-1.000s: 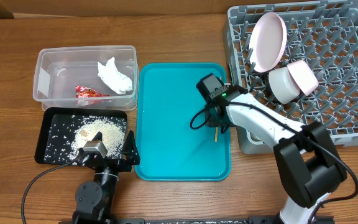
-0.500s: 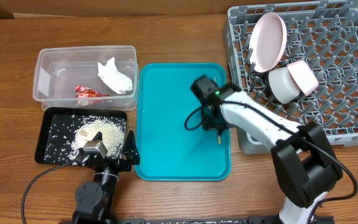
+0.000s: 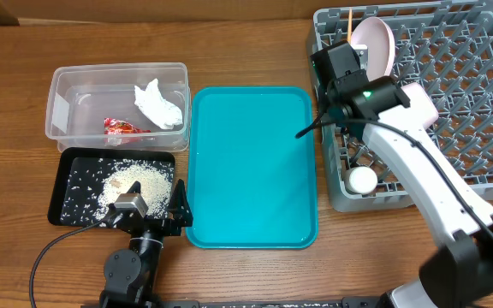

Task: Sort waste into correct bins and load items into the dishwasher

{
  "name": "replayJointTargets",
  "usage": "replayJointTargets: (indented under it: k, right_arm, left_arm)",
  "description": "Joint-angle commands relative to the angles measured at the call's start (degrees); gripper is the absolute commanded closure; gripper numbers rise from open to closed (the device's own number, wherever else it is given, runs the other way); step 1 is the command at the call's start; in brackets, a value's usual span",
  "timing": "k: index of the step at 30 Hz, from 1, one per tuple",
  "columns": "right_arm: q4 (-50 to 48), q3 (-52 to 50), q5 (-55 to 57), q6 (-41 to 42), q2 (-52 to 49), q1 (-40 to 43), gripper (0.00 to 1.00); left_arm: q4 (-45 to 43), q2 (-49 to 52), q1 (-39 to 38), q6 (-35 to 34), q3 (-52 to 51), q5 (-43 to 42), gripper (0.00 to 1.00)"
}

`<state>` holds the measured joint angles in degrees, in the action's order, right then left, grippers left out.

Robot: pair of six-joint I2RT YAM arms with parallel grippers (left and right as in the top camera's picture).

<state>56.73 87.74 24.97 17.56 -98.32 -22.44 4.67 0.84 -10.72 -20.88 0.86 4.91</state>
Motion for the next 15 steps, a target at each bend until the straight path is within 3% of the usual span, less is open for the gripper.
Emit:
replayJointTargets:
  k: [1, 3, 4, 6, 15]
  right_arm:
    - [-0.9, -2.4, -1.9, -4.7, -3.9, 1.8, 0.96]
    - [-0.9, -2.4, -1.4, -6.7, -5.0, 2.3, 0.95]
    - [-1.0, -2.4, -0.3, -7.3, -5.1, 2.4, 0.87]
    - [2.0, 0.2, 0.5, -6.7, -3.8, 2.0, 0.6]
    - [9.9, 8.8, -15.3, -5.4, 11.8, -6.2, 0.35]
  left_arm:
    - [-0.2, -0.6, 0.6, -0.4, -0.3, -0.5, 0.0]
    - [-0.2, -0.6, 0.6, -0.4, -0.3, -0.5, 0.0]
    - [-0.2, -0.6, 0.6, -0.4, -0.3, -0.5, 0.0]
    - [-0.2, -0.6, 0.6, -0.4, -0.3, -0.5, 0.0]
    - [-0.2, -0.6, 0.6, -0.4, -0.3, -0.5, 0.0]
